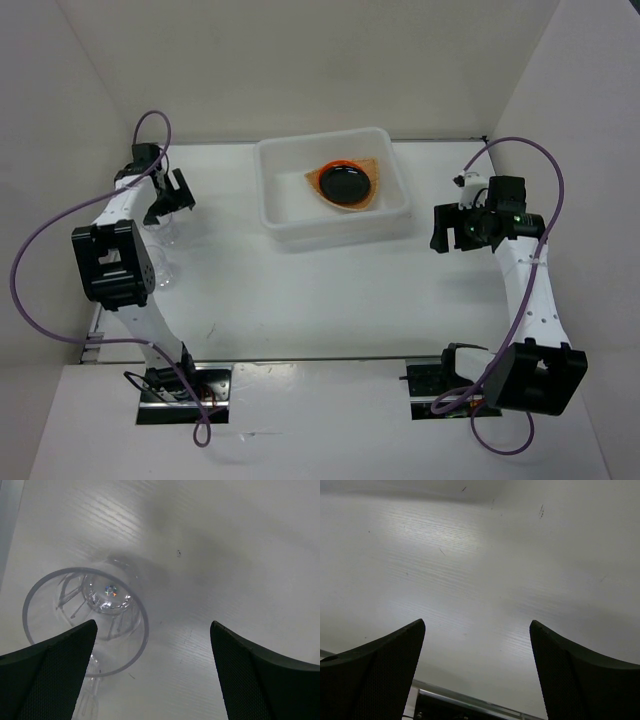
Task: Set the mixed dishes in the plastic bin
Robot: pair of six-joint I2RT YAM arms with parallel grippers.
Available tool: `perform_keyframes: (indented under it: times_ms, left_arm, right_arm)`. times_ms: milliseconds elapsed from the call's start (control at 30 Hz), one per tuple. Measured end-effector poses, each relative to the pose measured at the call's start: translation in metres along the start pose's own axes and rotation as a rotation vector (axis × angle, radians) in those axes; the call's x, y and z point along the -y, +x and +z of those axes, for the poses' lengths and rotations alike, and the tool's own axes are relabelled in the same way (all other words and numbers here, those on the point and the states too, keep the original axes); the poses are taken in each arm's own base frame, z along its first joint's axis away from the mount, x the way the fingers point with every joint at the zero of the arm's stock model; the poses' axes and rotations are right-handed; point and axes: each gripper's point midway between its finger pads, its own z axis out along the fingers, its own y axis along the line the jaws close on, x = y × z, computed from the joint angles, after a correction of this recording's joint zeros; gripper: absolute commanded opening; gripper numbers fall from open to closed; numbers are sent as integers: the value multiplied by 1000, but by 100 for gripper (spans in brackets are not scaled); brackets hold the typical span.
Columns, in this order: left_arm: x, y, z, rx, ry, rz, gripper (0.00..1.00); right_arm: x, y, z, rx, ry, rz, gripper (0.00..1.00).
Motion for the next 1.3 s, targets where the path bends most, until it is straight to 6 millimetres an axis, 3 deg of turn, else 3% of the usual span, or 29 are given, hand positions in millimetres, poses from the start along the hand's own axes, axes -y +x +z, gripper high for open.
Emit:
perform_keyframes:
  times_ms: [100,200,233,267,300,400,567,633,733,800,900,967,1100,1200,1300]
  left_arm:
    - [4,-5,6,4,12,0,100]
    - [8,-8,13,4,26,-1,81]
    - [10,-8,15,3,33,0,71]
    - [11,-7,17,-2,37,0,45]
    - [12,-6,19,-6,42,-3,30]
    - [12,-5,22,-9,45,5,0]
    - [10,-9,19,24,42,13,0]
    - [10,-8,8,51,49,-17,0]
    - [15,-20,-29,117,93,-92,0]
    - [28,-44,-66,216,181,-164,0]
    - [57,-85,-127,369,366,-246,0]
    - [88,-110,-166,448,510,-250,0]
    - [182,-135,-222,469,798,-88,0]
    - [258,-124,-236,437,924,100,0]
    - [309,-63,-219,301,931,255,0]
  right_arm:
    - [4,1,1,-5,7,8,90]
    - [7,2,2,-10,12,17,90]
    - [7,2,2,-11,12,17,90]
    - [7,2,2,-12,11,18,90]
    - [8,3,3,-13,11,19,90]
    - [10,3,2,-14,16,25,90]
    - [10,3,2,-13,17,26,90]
    - [10,3,2,-13,17,26,90]
    - [10,3,2,-13,17,26,90]
    - [10,3,2,-13,17,26,90]
    - [10,3,2,-14,17,26,90]
    - [10,3,2,-13,17,26,90]
    - [10,3,2,-13,17,25,90]
    - [10,3,2,-14,17,24,90]
    - [10,3,2,-13,17,24,90]
